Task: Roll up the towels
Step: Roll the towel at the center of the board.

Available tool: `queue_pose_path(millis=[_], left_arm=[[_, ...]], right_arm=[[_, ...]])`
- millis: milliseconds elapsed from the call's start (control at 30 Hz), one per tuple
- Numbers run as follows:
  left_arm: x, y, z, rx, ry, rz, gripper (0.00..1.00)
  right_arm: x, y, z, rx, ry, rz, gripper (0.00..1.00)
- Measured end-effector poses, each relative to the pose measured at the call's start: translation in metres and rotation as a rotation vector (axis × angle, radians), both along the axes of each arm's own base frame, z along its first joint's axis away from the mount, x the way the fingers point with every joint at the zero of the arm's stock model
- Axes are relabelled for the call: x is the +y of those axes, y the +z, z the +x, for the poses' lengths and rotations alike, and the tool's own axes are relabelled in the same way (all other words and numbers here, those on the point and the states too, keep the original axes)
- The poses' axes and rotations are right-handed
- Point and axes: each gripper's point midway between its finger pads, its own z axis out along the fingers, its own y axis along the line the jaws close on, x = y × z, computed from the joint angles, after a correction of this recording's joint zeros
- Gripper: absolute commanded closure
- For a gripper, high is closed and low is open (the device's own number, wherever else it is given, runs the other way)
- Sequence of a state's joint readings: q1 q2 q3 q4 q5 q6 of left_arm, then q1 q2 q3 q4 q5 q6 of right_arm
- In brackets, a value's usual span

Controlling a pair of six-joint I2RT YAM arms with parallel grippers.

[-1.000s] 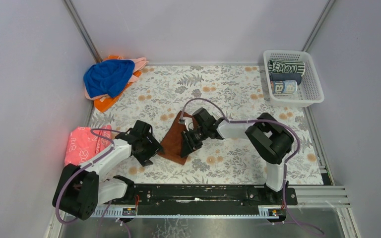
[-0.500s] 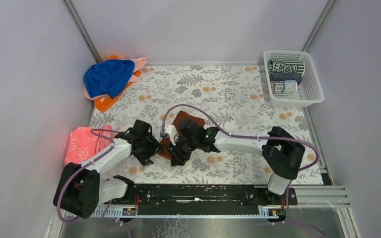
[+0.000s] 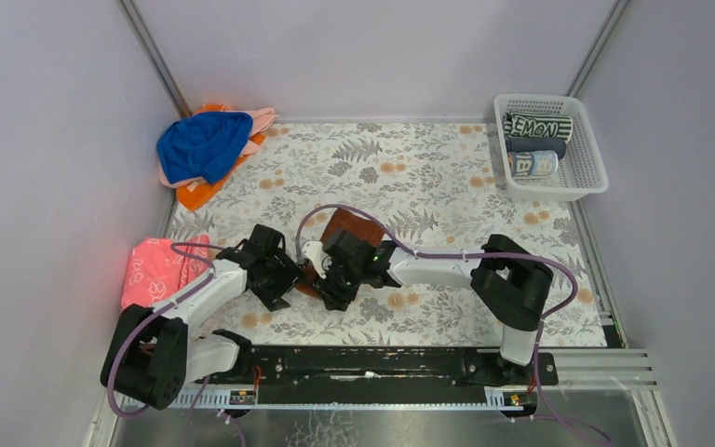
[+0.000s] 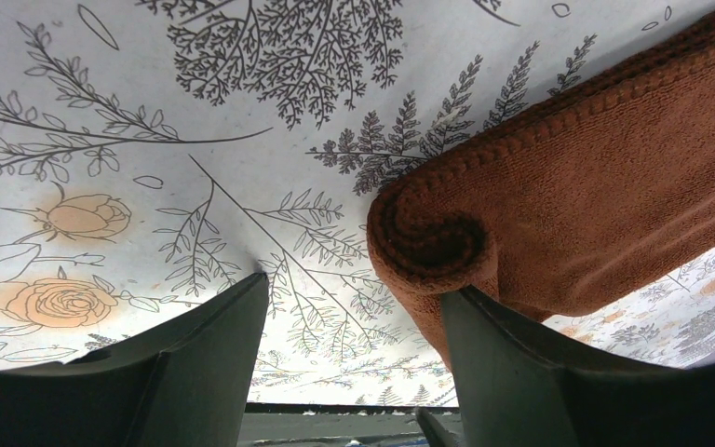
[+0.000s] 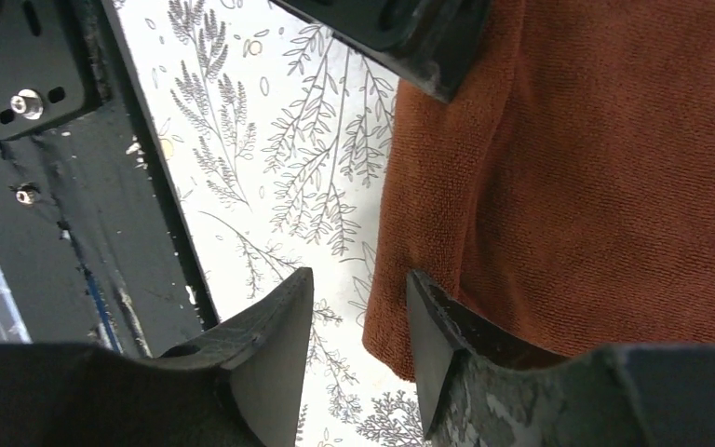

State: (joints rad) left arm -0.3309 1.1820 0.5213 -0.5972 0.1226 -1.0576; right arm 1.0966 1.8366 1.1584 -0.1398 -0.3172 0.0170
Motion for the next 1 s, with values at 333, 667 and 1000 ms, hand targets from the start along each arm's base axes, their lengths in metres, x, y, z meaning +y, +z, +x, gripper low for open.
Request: queue_pose_path(millis=[333, 667, 1000], left_arm=[[-0.001, 0.000, 0.002, 0.008, -0.002, -0.001, 0.32], [-0.004, -0.001, 0.007, 0.028, -0.021, 0.003, 0.32], [-0.006, -0.001, 0.009, 0.033, -0.035, 0.004, 0.32]], right_arm=[[-0.004, -0.002, 0.009, -0.095, -0.008, -0.052, 0.50], [-0.004, -0.013, 0.013, -0.231, -0.009, -0.131, 0.47], [-0.007, -0.011, 0.016, -0.308, -0.004, -0.155, 0.46]])
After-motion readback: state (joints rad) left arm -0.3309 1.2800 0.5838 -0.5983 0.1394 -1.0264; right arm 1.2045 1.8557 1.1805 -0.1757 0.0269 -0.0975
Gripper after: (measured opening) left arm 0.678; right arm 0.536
